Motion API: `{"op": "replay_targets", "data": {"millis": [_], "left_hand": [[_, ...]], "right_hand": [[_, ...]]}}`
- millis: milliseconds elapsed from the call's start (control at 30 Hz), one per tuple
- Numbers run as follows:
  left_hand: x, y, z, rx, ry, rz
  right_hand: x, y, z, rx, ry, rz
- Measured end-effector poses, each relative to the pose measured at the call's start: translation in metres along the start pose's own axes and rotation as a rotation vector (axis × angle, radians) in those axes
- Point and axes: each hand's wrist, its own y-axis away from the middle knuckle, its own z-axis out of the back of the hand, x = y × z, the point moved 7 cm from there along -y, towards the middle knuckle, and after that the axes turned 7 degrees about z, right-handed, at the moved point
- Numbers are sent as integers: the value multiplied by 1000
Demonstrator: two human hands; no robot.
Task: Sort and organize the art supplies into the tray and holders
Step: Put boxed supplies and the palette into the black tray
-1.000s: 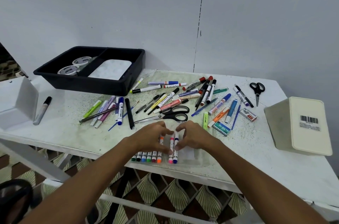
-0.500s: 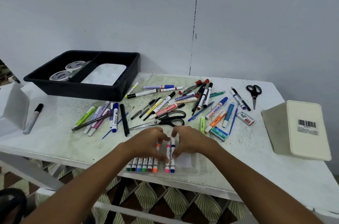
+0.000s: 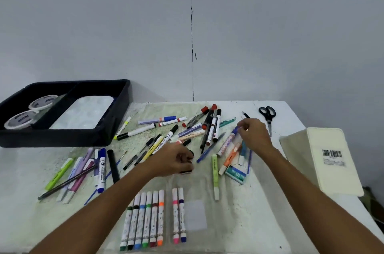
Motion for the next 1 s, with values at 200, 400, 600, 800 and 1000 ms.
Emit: {"op": "replay_targets", "data": {"millis": [200, 400, 600, 800, 1000], "left_hand": [[-15, -47, -1, -5, 106, -58], [-26, -74, -3, -33, 193, -83], [-30, -93, -4, -73, 333, -45], [-24, -105, 2, -152, 689, 100], [-16, -104, 14, -209, 1042, 194]], "right_hand": [[-54, -28, 8, -41, 297, -154], [-67, -38, 1, -50, 422, -213], [-69, -46, 0, -11, 505, -211], [-13, -35, -10, 90, -82, -107], [60, -15, -45, 347, -403, 78]]}}
